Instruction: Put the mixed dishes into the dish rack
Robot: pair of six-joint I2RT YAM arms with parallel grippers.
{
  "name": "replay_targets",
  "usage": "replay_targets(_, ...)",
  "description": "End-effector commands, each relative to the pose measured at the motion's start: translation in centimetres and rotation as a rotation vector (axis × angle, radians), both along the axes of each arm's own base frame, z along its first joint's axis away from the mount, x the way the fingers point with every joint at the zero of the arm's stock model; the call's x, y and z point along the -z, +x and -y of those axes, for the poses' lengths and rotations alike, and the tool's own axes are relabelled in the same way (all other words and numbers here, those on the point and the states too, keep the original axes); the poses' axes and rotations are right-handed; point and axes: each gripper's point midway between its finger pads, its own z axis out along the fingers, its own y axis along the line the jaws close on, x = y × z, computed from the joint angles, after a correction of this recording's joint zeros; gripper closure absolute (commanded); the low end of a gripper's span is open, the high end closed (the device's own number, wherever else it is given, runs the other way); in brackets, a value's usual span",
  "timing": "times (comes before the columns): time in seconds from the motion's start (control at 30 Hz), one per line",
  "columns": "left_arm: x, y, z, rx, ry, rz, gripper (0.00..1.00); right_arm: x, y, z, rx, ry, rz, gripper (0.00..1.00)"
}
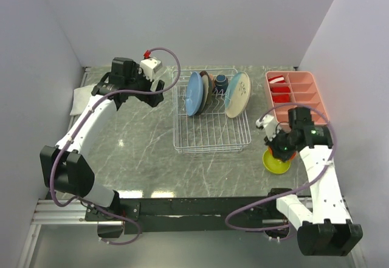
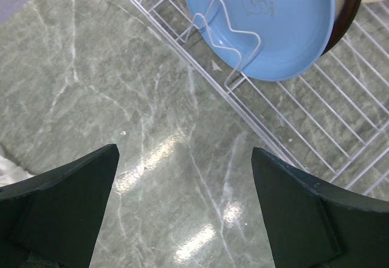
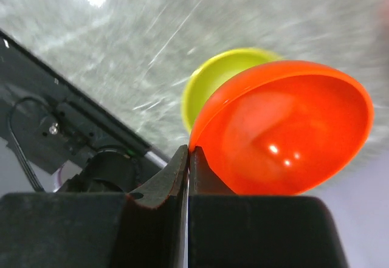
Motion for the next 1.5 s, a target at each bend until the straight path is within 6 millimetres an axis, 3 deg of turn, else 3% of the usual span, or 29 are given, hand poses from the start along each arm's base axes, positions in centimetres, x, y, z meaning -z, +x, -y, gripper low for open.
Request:
replay_targets(0.0,0.4,0.4,1.3,-0.009,-0.082,-0.031,0.03,-6.6,0.2,-0.6,0.018,0.026,0.104,1.00)
replay_targets(0.1,0.7,0.9,1.5,-0.056,-0.126,-0.060,0.03,-10.1,1.2,-1.7,0.040,0.084,0.172,1.00)
replay_targets(0.23,1.0,1.6,1.6,-0.129,-0.174,-0.089,0.03,-13.4,3.3,-6.7,-0.067,0.293,0.233,1.00)
replay_targets(0.33,1.4,2.0,1.8,-0.181,-0.222,-0.121,0.03,-14.7,5.3,-10.0,-0.139,0.429,0.269,1.00)
replay_targets(0.53,2.2,2.4,2.0,-0.241,-0.268,-0.177,0.03,-17.1,7.2,-16.5,-0.275,0.761,0.265,1.00)
replay_targets(0.57,2.6,2.6,2.1,-0.246,-0.273,-0.190,0.03,-16.4,7.3,-17.0,-0.263,0.802,0.232,1.00)
replay_targets(0.6,2.7,2.7,2.1,-0.251,-0.273,-0.192,0.04,-16.7,7.0,-17.9,-0.287,0.875,0.204,1.00)
replay_targets(0.63,2.8,2.9,2.1,-0.256,-0.274,-0.195,0.04,-17.7,8.1,-18.8,-0.286,0.944,0.230,1.00)
replay_targets(0.67,3.2,3.2,2.1,-0.263,-0.269,-0.200,0.04,-16.1,8.2,-19.3,-0.268,0.997,0.176,1.00)
replay_targets(0.7,3.2,3.4,2.1,-0.264,-0.268,-0.201,0.04,-16.1,8.5,-20.0,-0.262,1.055,0.152,1.00)
replay_targets(0.73,3.2,3.7,2.1,-0.265,-0.266,-0.201,0.04,-18.5,9.6,-21.0,-0.247,1.162,0.178,1.00)
replay_targets(0.77,3.0,4.1,2.1,-0.268,-0.268,-0.197,0.04,-16.8,9.5,-21.6,-0.214,1.205,0.120,1.00)
replay_targets(0.8,3.1,4.3,2.0,-0.261,-0.279,-0.203,0.03,-16.5,10.1,-22.1,-0.198,1.243,0.095,1.00)
replay_targets(0.83,3.1,4.5,2.0,-0.262,-0.287,-0.206,0.04,-17.5,10.0,-23.1,-0.211,1.299,0.088,1.00)
replay_targets(0.9,3.4,5.0,2.1,-0.266,-0.306,-0.222,0.04,-15.9,10.9,-24.0,-0.171,1.321,0.016,1.00)
replay_targets(0.93,3.5,5.2,2.1,-0.263,-0.313,-0.228,0.04,-16.7,11.2,-24.4,-0.166,1.366,0.022,1.00)
replay_targets(1.2,3.8,5.9,1.4,-0.285,-0.298,-0.223,0.04,-12.5,14.2,-26.8,-0.026,1.433,-0.150,1.00)
replay_targets(1.27,3.5,6.1,0.8,-0.291,-0.304,-0.220,0.04,-11.1,14.4,-27.4,0.004,1.434,-0.200,1.00)
replay_targets(1.47,3.4,7.1,-1.3,-0.331,-0.306,-0.204,0.04,-9.4,12.8,-28.5,-0.029,1.417,-0.236,1.00)
